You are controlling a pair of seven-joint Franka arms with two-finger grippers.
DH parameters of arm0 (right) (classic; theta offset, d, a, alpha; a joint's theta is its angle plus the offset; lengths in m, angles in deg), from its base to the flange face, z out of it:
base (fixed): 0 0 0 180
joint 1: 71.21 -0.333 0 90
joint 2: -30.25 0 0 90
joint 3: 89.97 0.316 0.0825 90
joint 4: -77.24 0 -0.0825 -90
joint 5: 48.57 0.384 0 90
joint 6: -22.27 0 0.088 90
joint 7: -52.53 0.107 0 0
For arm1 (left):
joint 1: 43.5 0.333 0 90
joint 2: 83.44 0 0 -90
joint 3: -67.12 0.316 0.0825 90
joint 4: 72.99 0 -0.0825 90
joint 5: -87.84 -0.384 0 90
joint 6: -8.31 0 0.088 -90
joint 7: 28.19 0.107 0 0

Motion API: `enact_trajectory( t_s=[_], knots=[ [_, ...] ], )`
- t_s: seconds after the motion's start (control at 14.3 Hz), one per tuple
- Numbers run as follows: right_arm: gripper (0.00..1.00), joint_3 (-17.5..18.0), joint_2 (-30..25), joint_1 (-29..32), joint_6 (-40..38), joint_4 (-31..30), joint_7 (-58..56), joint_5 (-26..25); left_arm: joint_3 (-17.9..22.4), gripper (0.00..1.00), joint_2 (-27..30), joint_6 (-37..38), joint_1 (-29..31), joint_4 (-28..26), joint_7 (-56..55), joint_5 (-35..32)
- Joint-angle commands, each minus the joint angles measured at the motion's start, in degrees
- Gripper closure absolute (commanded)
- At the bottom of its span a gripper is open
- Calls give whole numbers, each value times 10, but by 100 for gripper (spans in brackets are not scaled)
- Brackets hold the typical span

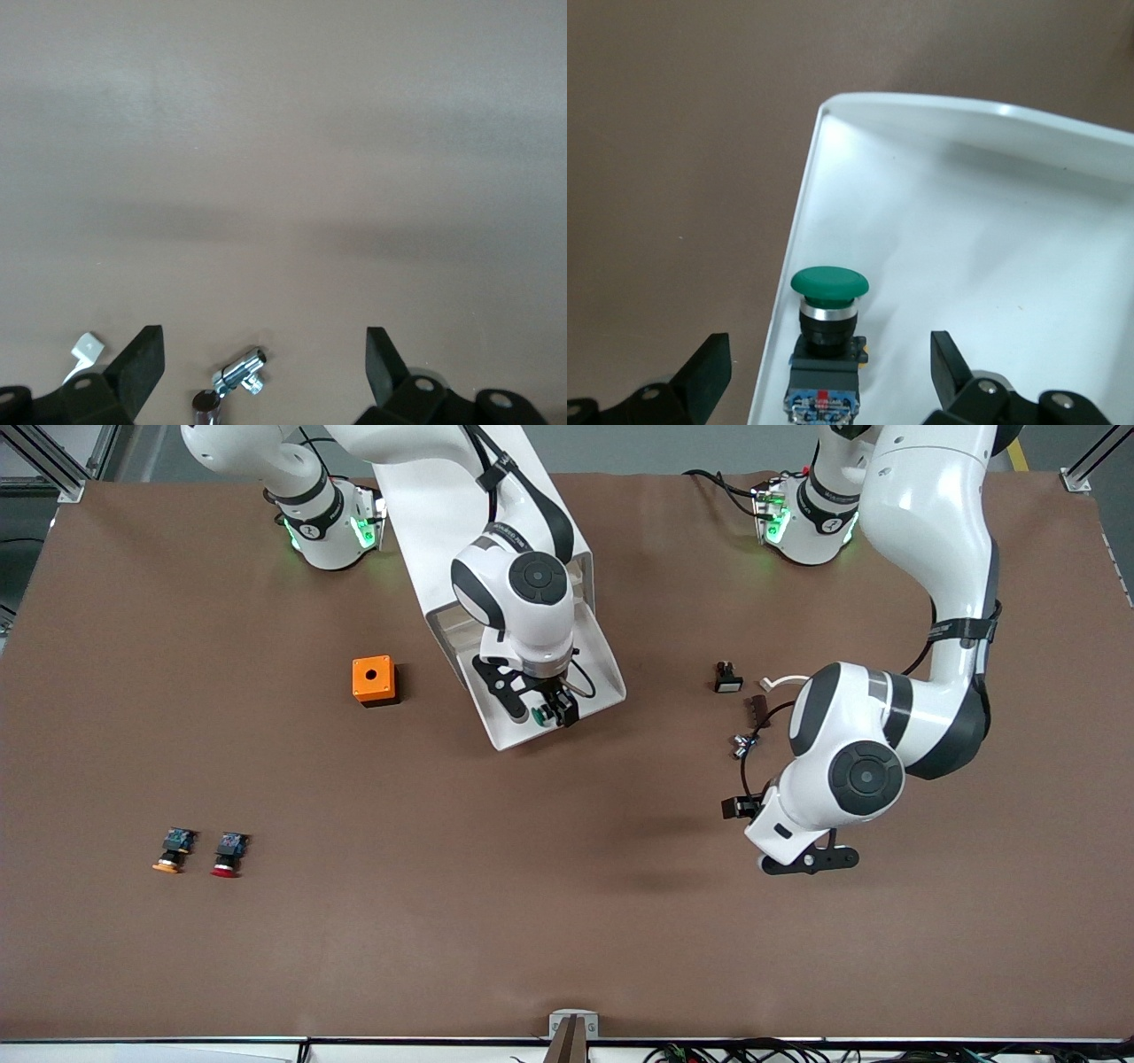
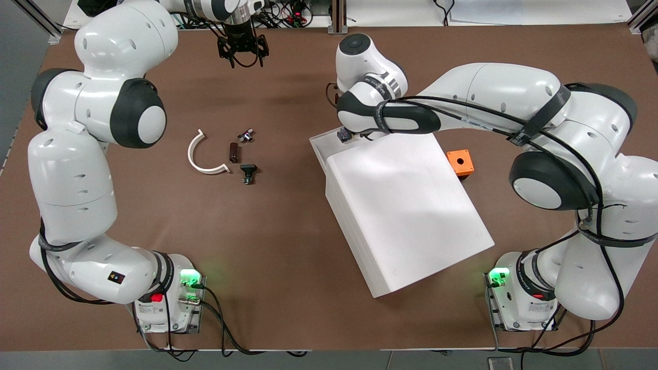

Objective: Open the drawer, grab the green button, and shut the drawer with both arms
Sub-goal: 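Grasp the green button with the right gripper and lift it out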

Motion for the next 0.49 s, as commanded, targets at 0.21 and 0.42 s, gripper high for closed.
enact_trajectory(
  t_s=[0.21,0.42],
  knots=[
    [10,-8,24,-21,11,12,22,6,-15,0,18,-20,-2,-39,-8,3],
    [26,-8,31,-23,26,13,23,7,-18,0,17,-31,-4,-39,-23,21]
  ],
)
